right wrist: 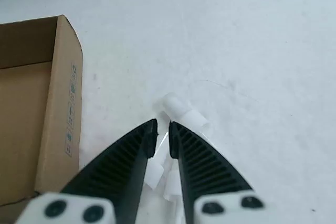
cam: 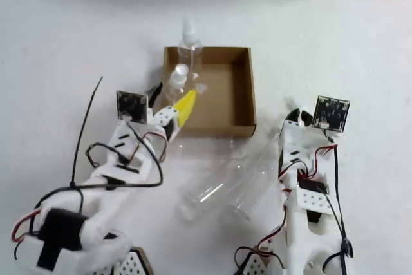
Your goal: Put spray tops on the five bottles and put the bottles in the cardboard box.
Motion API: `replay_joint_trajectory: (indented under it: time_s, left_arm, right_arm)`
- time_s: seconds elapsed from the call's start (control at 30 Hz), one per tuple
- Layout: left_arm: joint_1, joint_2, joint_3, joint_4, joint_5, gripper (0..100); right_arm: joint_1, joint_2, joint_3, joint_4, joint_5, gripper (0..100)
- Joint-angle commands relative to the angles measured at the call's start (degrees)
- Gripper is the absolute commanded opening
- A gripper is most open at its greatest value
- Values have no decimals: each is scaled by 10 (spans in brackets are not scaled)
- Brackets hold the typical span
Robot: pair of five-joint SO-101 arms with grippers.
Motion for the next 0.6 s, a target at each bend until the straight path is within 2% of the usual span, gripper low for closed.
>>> replay_joint_trajectory:
  time_s: [0.0,0.57]
  left_arm:
    - [-7,-76,27,22,-4,282]
    - [-7,-282,179,23,-1,282]
  right_arm:
    - [0,0,-3,-7,8,18]
    - [0,0,-3,-7,8,18]
